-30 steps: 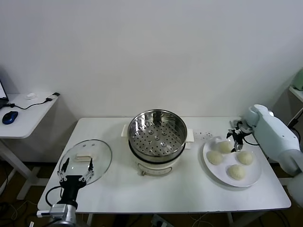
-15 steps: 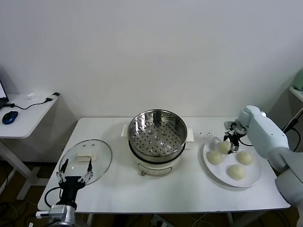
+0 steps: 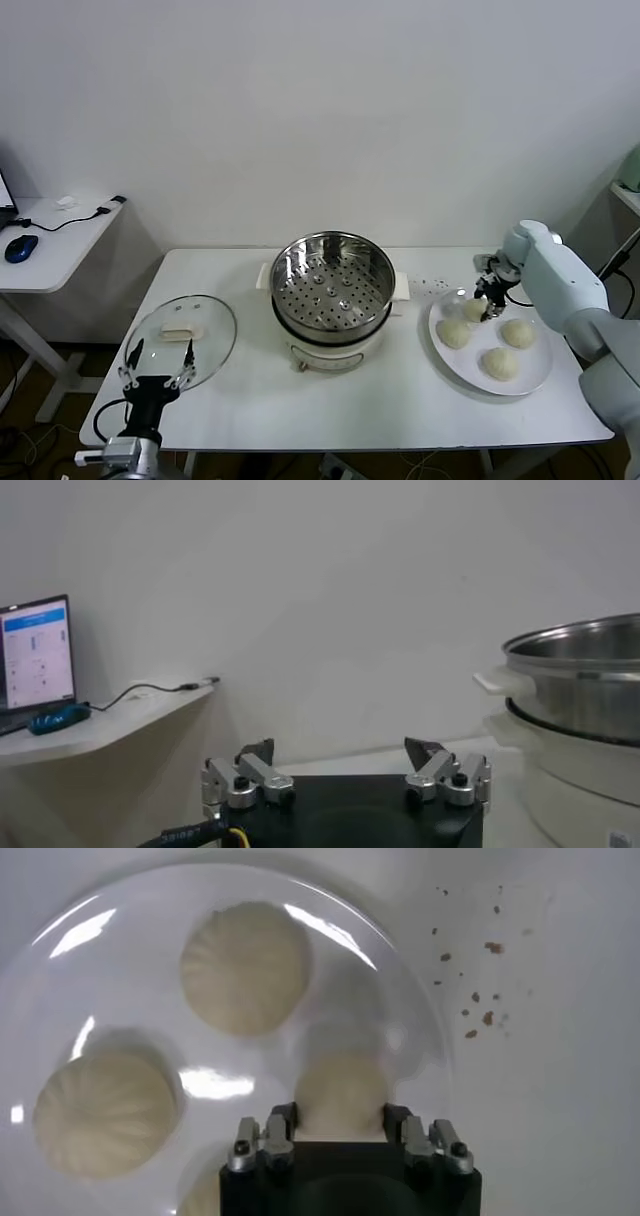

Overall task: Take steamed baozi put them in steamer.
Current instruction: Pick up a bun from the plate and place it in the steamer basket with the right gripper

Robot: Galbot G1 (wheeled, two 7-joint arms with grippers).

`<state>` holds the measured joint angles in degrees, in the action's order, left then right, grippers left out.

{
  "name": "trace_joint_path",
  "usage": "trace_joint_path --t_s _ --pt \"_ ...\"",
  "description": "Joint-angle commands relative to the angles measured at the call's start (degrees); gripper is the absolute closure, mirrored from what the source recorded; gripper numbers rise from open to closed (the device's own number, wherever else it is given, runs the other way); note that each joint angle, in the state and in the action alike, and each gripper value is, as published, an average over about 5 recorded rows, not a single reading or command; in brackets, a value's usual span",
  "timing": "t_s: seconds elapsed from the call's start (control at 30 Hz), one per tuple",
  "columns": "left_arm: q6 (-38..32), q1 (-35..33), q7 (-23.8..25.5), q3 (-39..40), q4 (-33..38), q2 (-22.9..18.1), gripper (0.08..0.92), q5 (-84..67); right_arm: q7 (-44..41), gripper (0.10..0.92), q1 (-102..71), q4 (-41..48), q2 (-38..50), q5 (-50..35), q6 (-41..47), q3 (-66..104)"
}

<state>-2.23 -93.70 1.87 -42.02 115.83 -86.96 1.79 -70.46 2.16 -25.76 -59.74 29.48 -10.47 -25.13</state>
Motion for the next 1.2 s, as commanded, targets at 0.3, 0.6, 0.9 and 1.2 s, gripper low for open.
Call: trace_joint_path --t_s 0.3,0.6,0.9,1.2 --pt "0.1 -0.8 0.0 0.0 0.7 -0.1 0.177 0.0 -4.6 0.440 28.6 -18.0 1.4 -22.1 -11.7 -36.7" --pt "0.0 -1.3 -0.1 0.2 0.7 -0.4 0.177 -0.2 -2.4 0.440 37.3 -35.1 -7.0 -17.3 -21.8 -42.6" --pt "0.8 -0.4 -0.5 0.8 1.0 -0.8 0.177 -0.3 1.0 0.440 26.2 -40.5 -14.0 -0.2 -26.8 -34.6" --pt "1.3 0.0 -0.4 1.0 1.7 -0.3 0.177 -0.2 5.6 0.439 15.5 -29.6 -21.4 13.4 -30.8 -29.5"
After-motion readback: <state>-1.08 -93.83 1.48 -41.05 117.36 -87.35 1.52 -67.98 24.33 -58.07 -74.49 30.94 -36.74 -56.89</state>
